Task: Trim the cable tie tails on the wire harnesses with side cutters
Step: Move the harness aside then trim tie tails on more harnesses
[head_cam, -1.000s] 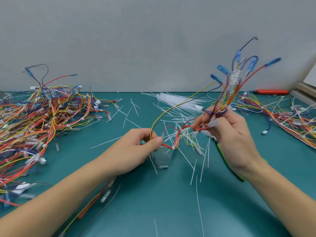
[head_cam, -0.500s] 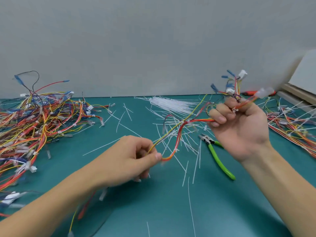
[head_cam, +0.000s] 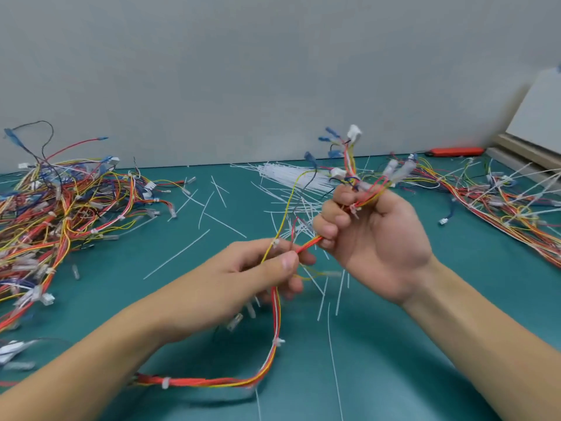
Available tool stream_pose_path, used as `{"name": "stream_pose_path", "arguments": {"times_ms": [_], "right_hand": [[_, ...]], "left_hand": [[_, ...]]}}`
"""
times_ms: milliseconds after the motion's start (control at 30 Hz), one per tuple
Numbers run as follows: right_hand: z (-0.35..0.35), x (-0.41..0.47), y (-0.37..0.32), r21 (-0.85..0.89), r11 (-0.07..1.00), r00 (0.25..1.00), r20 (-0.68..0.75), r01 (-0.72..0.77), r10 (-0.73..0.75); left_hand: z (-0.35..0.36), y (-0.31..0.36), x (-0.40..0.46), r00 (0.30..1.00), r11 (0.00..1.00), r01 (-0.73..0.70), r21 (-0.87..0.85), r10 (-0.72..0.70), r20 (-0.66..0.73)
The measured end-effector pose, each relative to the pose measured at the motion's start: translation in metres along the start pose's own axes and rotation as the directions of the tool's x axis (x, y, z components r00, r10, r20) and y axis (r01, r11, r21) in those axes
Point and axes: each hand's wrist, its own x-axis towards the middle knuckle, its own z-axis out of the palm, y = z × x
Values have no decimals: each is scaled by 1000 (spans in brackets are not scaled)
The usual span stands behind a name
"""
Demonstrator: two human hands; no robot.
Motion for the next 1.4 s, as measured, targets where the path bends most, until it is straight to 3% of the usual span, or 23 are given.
{"name": "stream_pose_path", "arguments": {"times_ms": [100, 200, 300, 367, 467, 600, 733, 833, 900, 933, 1000, 1067, 1133, 1233, 1400], "right_hand": [[-4, 2, 7, -68, 996, 998, -19, -53, 52], [-8, 6, 10, -144, 980, 990, -17, -140, 139], [-15, 9, 10, -221, 964, 989, -43, -145, 139], [-16, 10, 8, -254, 958, 991, -65, -131, 118], [-18, 8, 6, -333, 934, 991, -79, -129, 108], [-22, 7, 9, -426, 896, 991, -97, -125, 92], [-25, 7, 14, -474, 872, 991, -115, -120, 73], [-26, 8, 18, -468, 876, 991, -117, -119, 72], [-26, 9, 20, -472, 872, 990, -113, -125, 81], [-26, 9, 21, -485, 864, 989, -113, -135, 92], [-24, 8, 23, -513, 844, 987, -109, -160, 120], [-22, 6, 25, -539, 823, 984, -100, -179, 148], [-21, 5, 24, -546, 818, 984, -95, -180, 153], [-24, 7, 23, -538, 828, 988, -85, -156, 131], [-24, 10, 24, -561, 819, 990, -131, -120, 55]], "left_hand": [[6, -1, 0, 1000, 996, -7, 93, 6, 6], [1, 1, -1, 999, 999, -33, 26, 33, -3], [-1, 6, 0, 988, 994, -89, 60, 96, -119], [-6, 13, -3, 960, 973, -135, 189, 175, -217], [-27, 37, -14, 856, 884, -213, 416, 374, -357], [-69, 79, -35, 680, 899, -353, 258, 436, -589], [-114, 107, -55, 522, 904, -338, 263, 413, -747], [-161, 110, -67, 530, 934, -239, 265, 354, -771], [-197, 94, -66, 540, 919, -21, 394, 342, -769], [-213, 80, -63, 550, 850, 170, 499, 338, -764], [-239, 40, -62, 618, 588, 525, 615, 234, -751], [-250, -8, -71, 636, 355, 714, 603, 29, -771], [-246, -52, -89, 573, 180, 812, 556, -59, -818], [-241, -93, -100, 503, 172, 855, 489, -43, -863], [-267, -92, -91, 496, 78, 868, 490, -133, -858]]}}
